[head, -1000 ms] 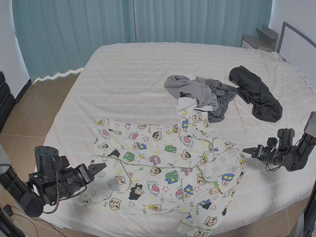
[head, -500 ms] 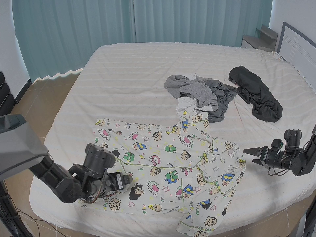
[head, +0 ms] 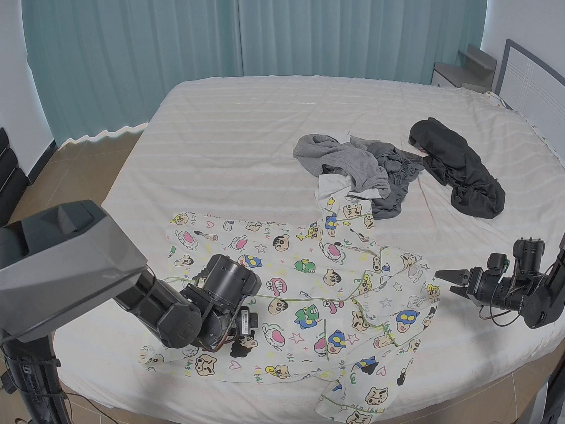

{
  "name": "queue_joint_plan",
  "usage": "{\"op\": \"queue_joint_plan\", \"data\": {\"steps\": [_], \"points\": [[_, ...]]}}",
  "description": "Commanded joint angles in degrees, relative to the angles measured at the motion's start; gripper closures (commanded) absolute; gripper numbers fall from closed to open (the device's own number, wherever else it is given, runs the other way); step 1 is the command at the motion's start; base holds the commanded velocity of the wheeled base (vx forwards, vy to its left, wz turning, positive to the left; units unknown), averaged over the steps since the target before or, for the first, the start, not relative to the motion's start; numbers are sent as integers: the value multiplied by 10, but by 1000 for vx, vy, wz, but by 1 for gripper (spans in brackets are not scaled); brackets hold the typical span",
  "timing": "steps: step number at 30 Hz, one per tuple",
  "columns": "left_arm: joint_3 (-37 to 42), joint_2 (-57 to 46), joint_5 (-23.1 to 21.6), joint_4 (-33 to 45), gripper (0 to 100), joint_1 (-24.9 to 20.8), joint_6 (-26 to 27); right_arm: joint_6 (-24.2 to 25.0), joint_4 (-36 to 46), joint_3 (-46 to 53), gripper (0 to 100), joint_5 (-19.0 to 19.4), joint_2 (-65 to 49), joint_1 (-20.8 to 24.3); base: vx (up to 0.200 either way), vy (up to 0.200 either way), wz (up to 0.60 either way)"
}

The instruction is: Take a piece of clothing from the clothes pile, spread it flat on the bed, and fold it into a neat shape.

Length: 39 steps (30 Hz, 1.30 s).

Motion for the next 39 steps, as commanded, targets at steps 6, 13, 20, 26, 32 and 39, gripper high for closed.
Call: {"op": "queue_joint_plan", "data": {"steps": [6,13,20,26,32,39], "points": [[-9,41,29,1,0,-2,25,0,-1,5,0,0,5,2,0,0,0],[-10,50,61,-1,0,3,52,0,-1,8,0,1,5,2,0,0,0],[-8,50,67,-1,100,7,55,0,-1,7,0,1,6,2,0,0,0],[-2,31,70,1,100,16,56,0,-2,7,0,1,9,2,0,0,0],[5,-15,70,0,100,61,94,0,-2,8,0,0,8,2,0,0,0],[5,-24,60,-9,100,123,121,0,-2,7,0,0,9,2,0,0,0]]}}
